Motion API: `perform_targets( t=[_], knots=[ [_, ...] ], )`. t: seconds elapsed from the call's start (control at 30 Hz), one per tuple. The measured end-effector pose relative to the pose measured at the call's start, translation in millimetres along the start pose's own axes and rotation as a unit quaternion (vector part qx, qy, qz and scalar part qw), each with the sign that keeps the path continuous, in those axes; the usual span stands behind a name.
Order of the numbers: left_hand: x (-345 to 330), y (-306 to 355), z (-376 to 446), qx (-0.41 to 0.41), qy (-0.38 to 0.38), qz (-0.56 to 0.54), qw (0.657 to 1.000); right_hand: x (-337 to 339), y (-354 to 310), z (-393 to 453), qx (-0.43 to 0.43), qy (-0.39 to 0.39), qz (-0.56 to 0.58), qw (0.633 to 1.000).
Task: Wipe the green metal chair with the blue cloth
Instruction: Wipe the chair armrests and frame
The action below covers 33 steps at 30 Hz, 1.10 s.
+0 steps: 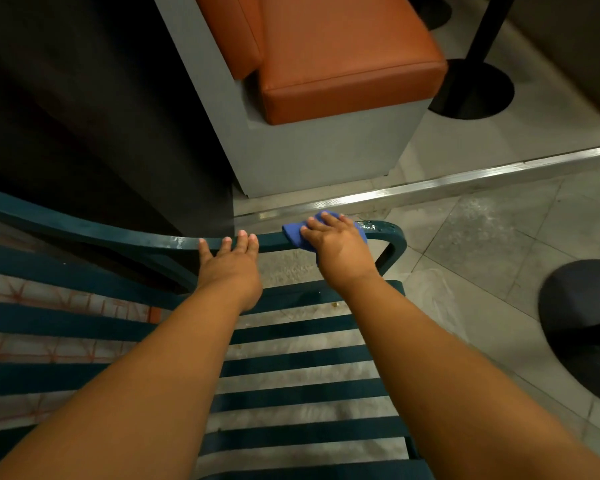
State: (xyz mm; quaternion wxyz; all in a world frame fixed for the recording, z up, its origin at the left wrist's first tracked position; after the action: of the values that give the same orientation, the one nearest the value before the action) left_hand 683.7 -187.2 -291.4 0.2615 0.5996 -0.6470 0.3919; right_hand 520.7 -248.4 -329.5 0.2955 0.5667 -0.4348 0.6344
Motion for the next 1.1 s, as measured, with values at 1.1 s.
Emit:
perform_targets(
  t=[1.1],
  knots=[
    [17, 58, 12, -0.045, 0.010, -0.048, 0.998, 0, 53, -15, -0.260, 0.048, 0.237, 0.935]
  ],
)
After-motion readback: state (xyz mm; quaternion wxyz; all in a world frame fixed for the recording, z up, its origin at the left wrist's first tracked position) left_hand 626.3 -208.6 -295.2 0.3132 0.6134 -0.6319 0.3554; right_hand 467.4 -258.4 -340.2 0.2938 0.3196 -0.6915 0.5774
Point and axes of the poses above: each hand's wrist, its own z-axis towards the middle knuckle, its own x-axis out of the back of the hand, y = z × x, the point moved 1 cm from there along z, towards the middle knuckle, and after that the axes turned 8 degrees about -x, right-handed, at the moved point
